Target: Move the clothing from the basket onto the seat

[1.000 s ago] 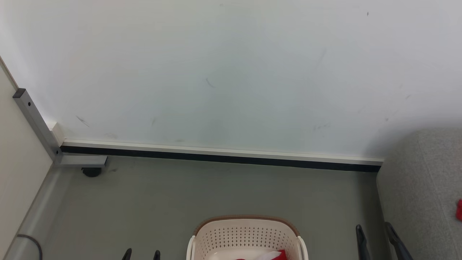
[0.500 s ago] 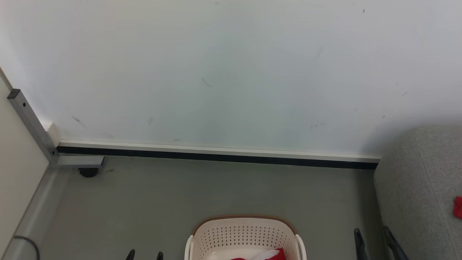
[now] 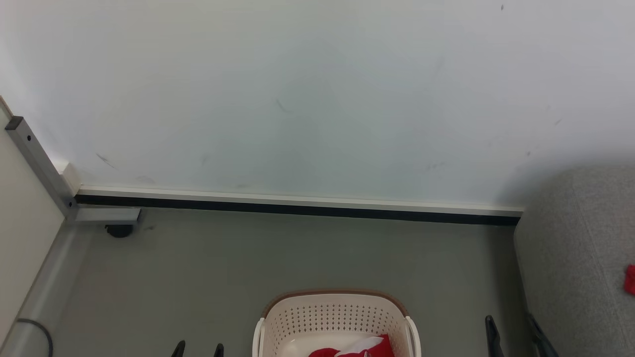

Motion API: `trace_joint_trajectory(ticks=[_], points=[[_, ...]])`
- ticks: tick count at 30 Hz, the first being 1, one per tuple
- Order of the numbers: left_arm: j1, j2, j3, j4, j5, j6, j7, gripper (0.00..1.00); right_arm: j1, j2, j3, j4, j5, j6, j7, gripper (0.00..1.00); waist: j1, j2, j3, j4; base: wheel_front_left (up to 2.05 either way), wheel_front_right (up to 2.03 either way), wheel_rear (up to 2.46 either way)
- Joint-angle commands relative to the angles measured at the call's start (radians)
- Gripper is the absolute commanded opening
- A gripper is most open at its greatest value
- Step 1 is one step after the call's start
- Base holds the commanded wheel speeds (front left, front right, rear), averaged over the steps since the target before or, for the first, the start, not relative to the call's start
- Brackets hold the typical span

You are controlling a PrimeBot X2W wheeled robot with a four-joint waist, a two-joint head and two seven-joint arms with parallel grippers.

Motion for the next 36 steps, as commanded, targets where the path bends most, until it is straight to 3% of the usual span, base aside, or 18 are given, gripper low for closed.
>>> trace_joint_trajectory(ticks=[1,9,24,28,36], points=[[-0.001,0.000,0.007,0.004,0.009,-0.006,-0.004,1.00,0.002,-0.001,0.000,0.001,0.006,0.000,-0.002,1.00,0.0000,0.0000,0.012,-0.008,0.00,0.00,0.00],[-0.104,0.023,-0.016,0.038,0.021,-0.075,-0.004,1.00,-0.063,0.023,-0.045,-0.032,0.015,0.000,-0.003,1.00,0.0000,0.0000,0.118,-0.068,0.00,0.00,0.00],[-0.521,0.107,-0.120,0.310,0.026,-0.112,0.022,1.00,-0.384,0.058,-0.034,-0.145,0.016,0.000,-0.002,1.00,0.0000,0.0000,0.511,-0.218,0.00,0.00,0.00],[-0.631,0.146,-0.185,0.374,0.029,-0.113,0.042,1.00,-0.476,0.062,-0.005,-0.203,0.009,0.000,-0.003,1.00,0.0000,0.0000,0.609,-0.247,0.00,0.00,0.00],[-0.816,0.236,-0.410,0.469,0.021,-0.114,0.116,1.00,-0.593,0.067,0.035,-0.266,0.006,0.000,-0.002,1.00,0.0000,0.0000,0.736,-0.286,0.00,0.00,0.00]])
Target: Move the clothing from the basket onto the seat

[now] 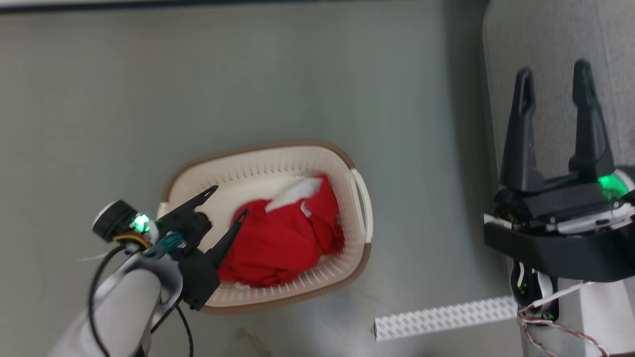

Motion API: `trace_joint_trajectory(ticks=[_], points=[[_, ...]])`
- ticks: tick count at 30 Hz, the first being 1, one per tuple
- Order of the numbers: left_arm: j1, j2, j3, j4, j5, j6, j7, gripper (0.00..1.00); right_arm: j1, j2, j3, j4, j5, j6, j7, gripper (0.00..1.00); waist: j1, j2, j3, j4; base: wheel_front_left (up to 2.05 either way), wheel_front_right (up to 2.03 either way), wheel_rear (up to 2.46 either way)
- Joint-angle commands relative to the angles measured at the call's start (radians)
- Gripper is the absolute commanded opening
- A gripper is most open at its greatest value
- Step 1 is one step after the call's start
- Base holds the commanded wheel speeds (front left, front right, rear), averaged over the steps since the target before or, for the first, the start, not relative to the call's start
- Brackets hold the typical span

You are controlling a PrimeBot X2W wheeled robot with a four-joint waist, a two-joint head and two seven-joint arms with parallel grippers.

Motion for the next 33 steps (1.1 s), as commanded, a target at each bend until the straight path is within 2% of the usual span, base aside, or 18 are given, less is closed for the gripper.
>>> trace_joint_trajectory(ticks=[1,6,8,17,25,33], points=[[-0.032,0.019,-0.029,0.015,-0.014,0.000,0.013,1.00,-0.027,0.005,0.006,-0.008,0.001,0.000,-0.002,1.00,-0.0004,-0.0003,0.154,-0.090,0.00,0.00,0.00],[-0.135,0.073,-0.192,0.068,-0.034,0.000,0.099,1.00,-0.074,0.007,0.023,-0.015,0.015,0.000,-0.002,1.00,-0.0004,-0.0003,0.214,-0.125,0.00,0.00,0.00],[-0.184,0.103,-0.267,0.083,-0.011,0.000,0.123,1.00,-0.083,0.007,0.028,-0.011,0.033,0.000,-0.002,1.00,-0.0004,-0.0003,0.234,-0.140,0.00,0.00,0.00],[-0.324,0.162,-0.506,0.190,-0.061,0.000,0.213,1.00,-0.122,0.007,0.046,-0.020,0.109,0.000,-0.002,1.00,-0.0004,-0.0003,0.318,-0.217,0.00,0.00,0.00],[-0.401,0.179,-0.610,0.242,-0.151,0.000,0.267,1.00,-0.141,0.007,0.066,-0.020,0.161,0.000,-0.002,1.00,-0.0004,-0.0003,0.377,-0.259,0.00,0.00,0.00],[-0.444,0.179,-0.623,0.308,-0.184,0.000,0.304,1.00,-0.151,0.007,0.077,-0.018,0.193,0.000,-0.002,1.00,-0.0004,-0.0003,0.419,-0.282,0.00,0.00,0.00]])
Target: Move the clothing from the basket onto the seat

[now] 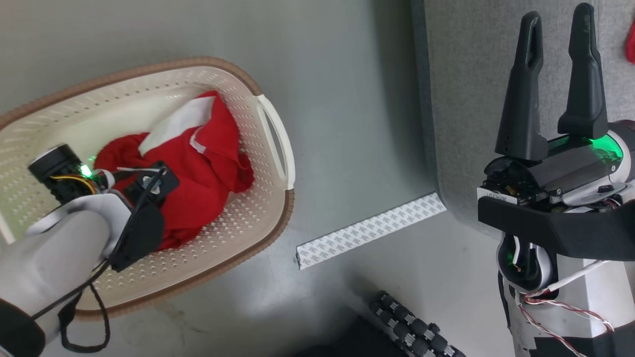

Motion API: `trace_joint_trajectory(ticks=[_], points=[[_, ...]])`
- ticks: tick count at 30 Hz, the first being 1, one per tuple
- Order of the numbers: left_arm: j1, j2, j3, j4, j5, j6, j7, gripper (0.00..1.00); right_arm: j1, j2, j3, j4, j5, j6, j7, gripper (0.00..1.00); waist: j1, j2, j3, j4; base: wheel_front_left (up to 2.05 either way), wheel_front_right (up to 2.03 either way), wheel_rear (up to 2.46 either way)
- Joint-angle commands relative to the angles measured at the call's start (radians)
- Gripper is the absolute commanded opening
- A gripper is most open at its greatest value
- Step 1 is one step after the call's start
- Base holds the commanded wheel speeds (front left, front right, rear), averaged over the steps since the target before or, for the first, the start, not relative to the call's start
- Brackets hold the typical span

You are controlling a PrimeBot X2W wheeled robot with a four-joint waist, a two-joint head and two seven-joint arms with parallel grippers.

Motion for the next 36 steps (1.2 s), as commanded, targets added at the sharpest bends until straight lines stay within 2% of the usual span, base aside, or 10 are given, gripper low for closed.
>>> trace_joint_trajectory(ticks=[1,10,11,12,19,30,36], points=[[-0.005,0.007,-0.008,0.015,-0.010,0.000,0.009,1.00,-0.011,0.003,0.003,-0.005,0.009,0.000,-0.002,1.00,-0.0001,-0.0002,0.022,-0.020,0.00,0.00,0.00],[-0.020,-0.001,-0.007,0.067,-0.037,0.001,0.034,1.00,-0.021,0.003,0.012,-0.006,0.020,0.000,-0.002,1.00,-0.0001,-0.0002,0.042,-0.032,0.00,0.00,0.00],[-0.016,-0.002,-0.010,0.074,-0.042,0.001,0.039,0.21,-0.022,0.003,0.012,-0.005,0.018,0.000,-0.002,1.00,-0.0001,-0.0002,0.041,-0.031,0.00,0.00,0.00],[-0.016,-0.004,-0.014,0.077,-0.043,0.001,0.038,0.00,-0.021,0.003,0.012,-0.004,0.015,0.000,-0.002,1.00,-0.0001,-0.0002,0.040,-0.030,0.00,0.00,0.00],[-0.015,-0.004,0.003,0.089,-0.067,0.011,-0.023,0.00,-0.015,0.003,0.001,0.005,-0.004,0.000,-0.002,1.00,-0.0001,-0.0002,0.019,-0.003,0.00,0.00,0.00],[0.027,-0.060,0.073,0.076,-0.164,0.045,-0.151,0.00,0.004,0.003,-0.025,0.024,-0.077,0.000,-0.002,1.00,-0.0001,-0.0002,-0.067,0.094,0.00,0.00,0.00],[0.096,-0.089,0.104,0.038,-0.204,0.095,-0.244,0.00,0.028,0.002,-0.036,0.038,-0.126,0.000,-0.002,1.00,-0.0001,-0.0002,-0.143,0.164,0.00,0.00,0.00]])
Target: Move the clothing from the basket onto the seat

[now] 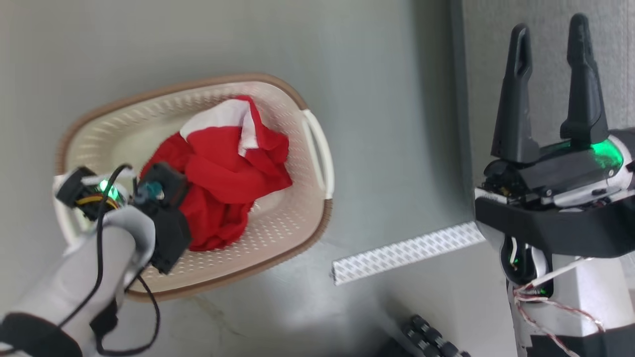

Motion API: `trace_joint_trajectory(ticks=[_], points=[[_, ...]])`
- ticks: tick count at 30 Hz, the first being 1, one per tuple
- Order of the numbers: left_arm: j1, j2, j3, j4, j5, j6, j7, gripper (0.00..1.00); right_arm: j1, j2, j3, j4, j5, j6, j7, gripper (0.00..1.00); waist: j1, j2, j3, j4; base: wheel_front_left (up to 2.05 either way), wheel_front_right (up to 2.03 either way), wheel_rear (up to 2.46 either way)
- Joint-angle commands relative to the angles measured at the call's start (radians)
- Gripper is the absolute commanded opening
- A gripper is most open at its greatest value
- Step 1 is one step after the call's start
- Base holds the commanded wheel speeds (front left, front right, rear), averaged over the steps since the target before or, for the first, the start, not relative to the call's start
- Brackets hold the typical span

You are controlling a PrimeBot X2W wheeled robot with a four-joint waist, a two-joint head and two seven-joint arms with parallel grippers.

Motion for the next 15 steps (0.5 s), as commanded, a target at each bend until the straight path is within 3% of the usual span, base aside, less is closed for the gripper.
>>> trace_joint_trajectory(ticks=[1,6,15], points=[[0.029,0.001,0.006,-0.007,-0.016,0.010,-0.020,0.00,0.022,0.001,-0.005,0.004,-0.009,0.000,-0.002,1.00,0.0001,0.0000,-0.069,0.065,0.00,0.00,0.00],[0.110,-0.004,0.052,-0.077,-0.066,0.056,-0.117,0.00,0.060,-0.004,-0.008,0.025,-0.045,0.000,-0.002,1.00,0.0001,0.0000,-0.150,0.122,0.00,0.00,0.00],[0.236,-0.017,0.099,-0.208,-0.105,0.112,-0.171,0.00,0.144,-0.048,-0.030,0.062,-0.054,0.000,-0.002,1.00,0.0001,0.0000,-0.313,0.204,0.00,0.00,0.00]])
